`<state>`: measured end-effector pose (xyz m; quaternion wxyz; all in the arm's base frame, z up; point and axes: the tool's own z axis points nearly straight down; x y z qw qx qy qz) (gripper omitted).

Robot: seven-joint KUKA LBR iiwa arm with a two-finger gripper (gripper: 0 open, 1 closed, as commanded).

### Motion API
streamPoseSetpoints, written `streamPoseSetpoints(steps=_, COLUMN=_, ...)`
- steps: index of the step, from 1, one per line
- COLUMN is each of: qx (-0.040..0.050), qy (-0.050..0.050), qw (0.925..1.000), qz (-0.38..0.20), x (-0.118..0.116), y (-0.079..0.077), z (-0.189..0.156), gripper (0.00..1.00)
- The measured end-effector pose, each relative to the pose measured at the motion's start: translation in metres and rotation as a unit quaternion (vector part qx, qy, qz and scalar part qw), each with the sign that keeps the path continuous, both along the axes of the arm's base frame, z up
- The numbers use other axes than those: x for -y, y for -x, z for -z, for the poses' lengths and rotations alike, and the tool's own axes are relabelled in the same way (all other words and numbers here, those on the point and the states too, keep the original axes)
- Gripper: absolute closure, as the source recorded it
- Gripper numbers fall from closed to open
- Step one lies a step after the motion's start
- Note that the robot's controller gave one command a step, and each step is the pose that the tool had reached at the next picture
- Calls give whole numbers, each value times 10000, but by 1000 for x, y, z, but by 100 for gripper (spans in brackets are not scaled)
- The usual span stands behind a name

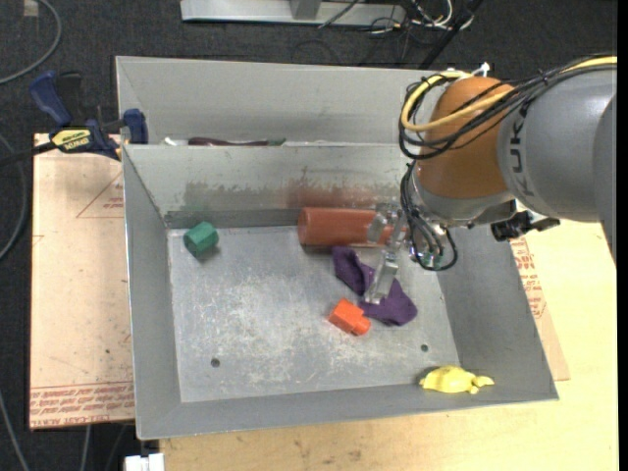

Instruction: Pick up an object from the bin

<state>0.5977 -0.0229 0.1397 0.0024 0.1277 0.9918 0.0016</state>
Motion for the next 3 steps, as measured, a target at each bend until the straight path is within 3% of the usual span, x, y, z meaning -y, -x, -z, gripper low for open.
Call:
streamPoseSetpoints(steps=1, qx=-11, qy=0, qw=9999, qz=-154, x=-10, y=7, z=50, gripper=0)
streamPoseSetpoints(steps=2, qx=36, qy=-2, qw=10000, qz=9, x=-21, y=-2, z=68, gripper=100)
streamPoseSetpoints(steps=3, qx=36, qy=-2, qw=10000, qz=9, x=-21, y=-2, z=68, gripper=100)
